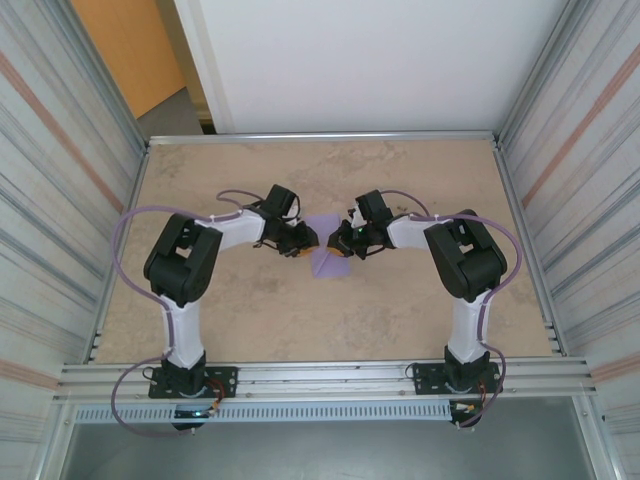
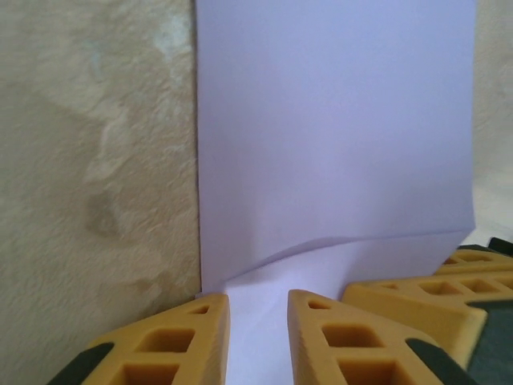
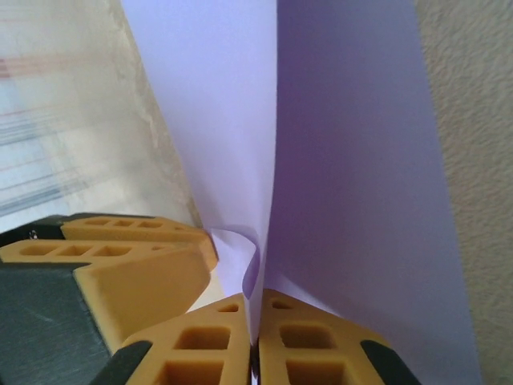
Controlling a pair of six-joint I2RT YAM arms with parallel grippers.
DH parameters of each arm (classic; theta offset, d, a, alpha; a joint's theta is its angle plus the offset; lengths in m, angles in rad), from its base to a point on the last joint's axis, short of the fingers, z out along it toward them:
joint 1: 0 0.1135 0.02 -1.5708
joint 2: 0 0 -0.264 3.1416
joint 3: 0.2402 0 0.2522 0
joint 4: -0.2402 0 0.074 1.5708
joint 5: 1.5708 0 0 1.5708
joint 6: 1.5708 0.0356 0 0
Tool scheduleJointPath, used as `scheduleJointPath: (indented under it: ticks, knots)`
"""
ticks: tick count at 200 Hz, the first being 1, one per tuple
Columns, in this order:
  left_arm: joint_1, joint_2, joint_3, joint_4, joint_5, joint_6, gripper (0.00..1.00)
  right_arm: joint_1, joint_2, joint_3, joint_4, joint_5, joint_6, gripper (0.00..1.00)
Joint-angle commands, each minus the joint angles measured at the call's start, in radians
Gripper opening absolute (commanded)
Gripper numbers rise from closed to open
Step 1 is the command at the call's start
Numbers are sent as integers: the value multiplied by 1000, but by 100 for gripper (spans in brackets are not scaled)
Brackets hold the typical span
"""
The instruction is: Fold a paper plane with a square sheet of paper (pick it up from the middle)
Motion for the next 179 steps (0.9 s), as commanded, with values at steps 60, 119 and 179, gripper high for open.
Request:
scheduleJointPath:
  ticks: [60,119,179]
  knots:
    - [134,-347,-228,238,101,-106,47,-63,-155,-20,181,-58,-65,3]
    - [137,-483,-324,510,221,-203,73,-101,-263,-23,387,-203,52,3]
    - [97,-463,-281,595,313,-227,80,-101,-248,-7,572,-281,210,4]
